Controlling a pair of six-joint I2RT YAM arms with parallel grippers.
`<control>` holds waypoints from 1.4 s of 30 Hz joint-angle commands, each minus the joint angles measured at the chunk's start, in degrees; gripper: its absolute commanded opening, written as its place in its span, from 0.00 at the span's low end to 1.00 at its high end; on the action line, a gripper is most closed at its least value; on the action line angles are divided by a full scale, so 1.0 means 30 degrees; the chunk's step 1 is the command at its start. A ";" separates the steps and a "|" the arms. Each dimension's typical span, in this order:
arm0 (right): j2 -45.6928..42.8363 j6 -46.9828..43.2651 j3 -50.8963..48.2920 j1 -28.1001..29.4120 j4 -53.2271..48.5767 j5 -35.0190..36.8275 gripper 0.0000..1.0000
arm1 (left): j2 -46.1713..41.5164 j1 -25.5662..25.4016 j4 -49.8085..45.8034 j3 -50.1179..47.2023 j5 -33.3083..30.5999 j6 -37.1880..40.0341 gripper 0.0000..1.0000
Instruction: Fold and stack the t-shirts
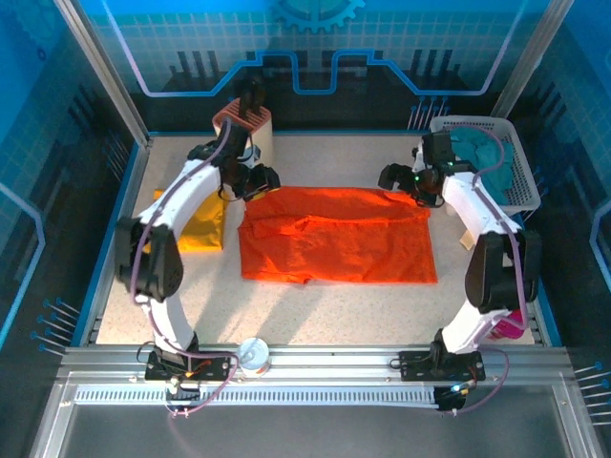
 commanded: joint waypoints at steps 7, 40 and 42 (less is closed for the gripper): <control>-0.3201 0.0973 -0.5085 0.0062 -0.0195 0.0228 1.00 | -0.5889 -0.0209 0.0617 -0.8933 -0.0762 -0.0770 0.49; -0.5472 0.4441 -1.4112 -0.3128 0.0658 0.2048 0.65 | -0.9326 -0.0502 0.6836 -1.8916 -0.0565 -0.6886 0.41; -0.5004 0.4332 -1.4061 -0.3306 0.0948 0.1988 0.62 | -0.8831 -0.0502 0.6856 -1.8686 -0.0647 -0.6760 0.40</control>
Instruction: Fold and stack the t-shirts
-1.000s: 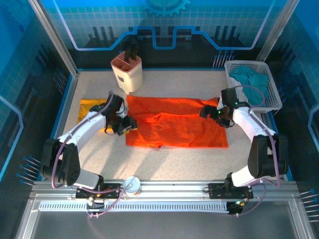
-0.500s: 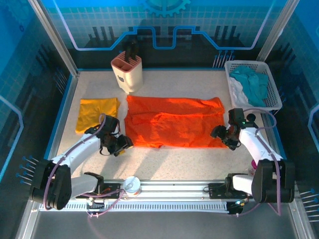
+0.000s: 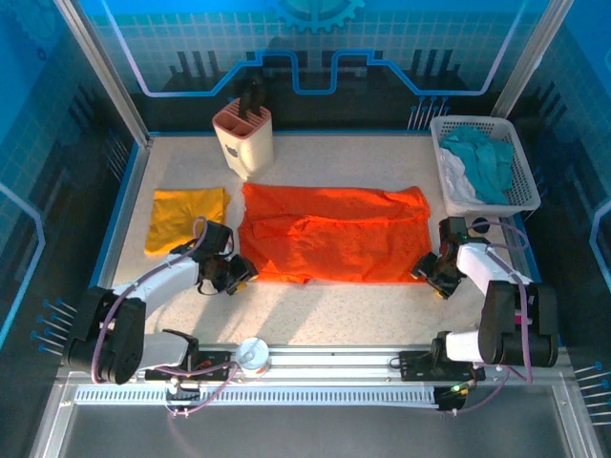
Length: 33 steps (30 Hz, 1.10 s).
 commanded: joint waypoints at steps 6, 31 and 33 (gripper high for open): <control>0.1445 -0.0259 -0.0274 -0.0434 0.2645 -0.0801 0.54 | 0.2288 -0.0153 0.0456 0.0936 -0.0528 0.0176 0.28; 0.2675 -0.1128 0.1958 -0.0380 0.3120 -0.2149 0.01 | 0.1203 -0.0240 -0.3424 0.3633 -0.1226 0.1672 0.00; 0.2737 -0.1073 0.2361 -0.0394 0.2789 -0.2244 0.01 | 0.0816 -0.0258 -0.3694 0.3956 -0.0937 0.1637 0.00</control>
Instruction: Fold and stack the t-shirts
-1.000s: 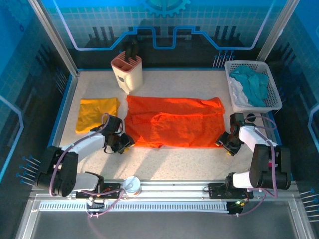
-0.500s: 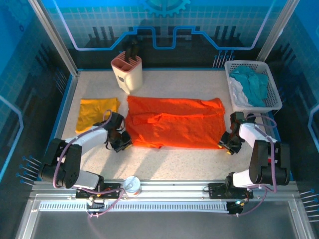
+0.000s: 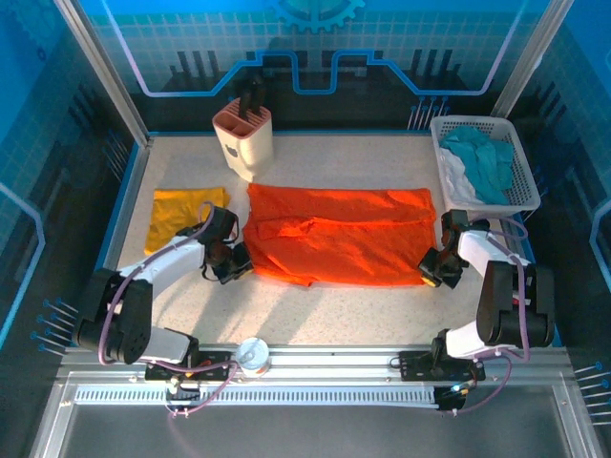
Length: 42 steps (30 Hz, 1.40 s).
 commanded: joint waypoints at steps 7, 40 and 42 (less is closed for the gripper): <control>0.0779 0.0252 0.1996 0.0149 0.2608 -0.2706 0.00 | -0.0731 -0.0160 -0.1562 0.2319 0.1421 0.0629 0.00; 0.1543 0.0442 0.2062 0.0109 0.2984 -0.3269 0.00 | 0.0840 -0.0693 0.1866 0.0560 0.1542 -0.0558 0.00; 0.1771 0.0572 0.2577 0.0081 0.2762 -0.3200 0.00 | 0.0672 -0.0688 0.1183 0.1433 0.1795 -0.0296 0.00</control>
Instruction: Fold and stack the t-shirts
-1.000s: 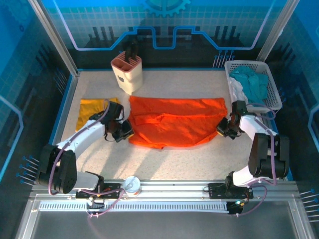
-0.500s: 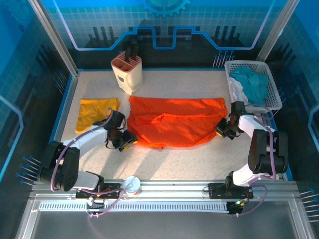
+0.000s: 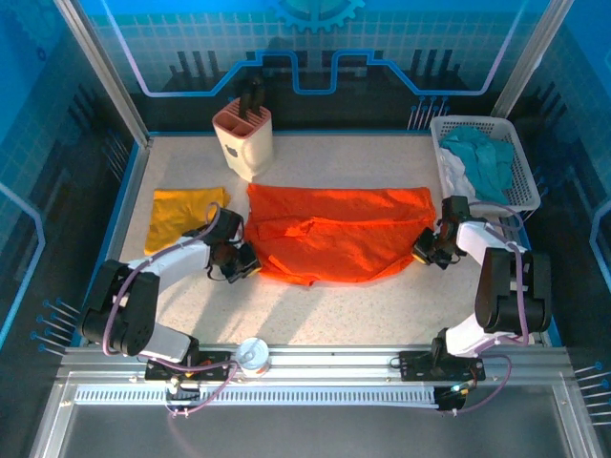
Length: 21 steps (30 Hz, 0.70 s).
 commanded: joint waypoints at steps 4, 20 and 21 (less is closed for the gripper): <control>0.1195 0.0651 0.2368 -0.0119 -0.0810 -0.0782 0.00 | 0.0167 0.0038 -0.2403 0.3598 0.1148 0.1118 0.00; 0.4687 0.1711 0.5404 -0.0635 0.0057 -0.1595 0.00 | 0.7401 0.2496 -0.2728 1.0490 0.3095 0.3092 0.39; 0.4594 0.1699 0.5221 -0.0630 0.0198 -0.1596 0.00 | 0.7266 0.2496 -0.2585 1.0327 0.3062 0.3088 0.44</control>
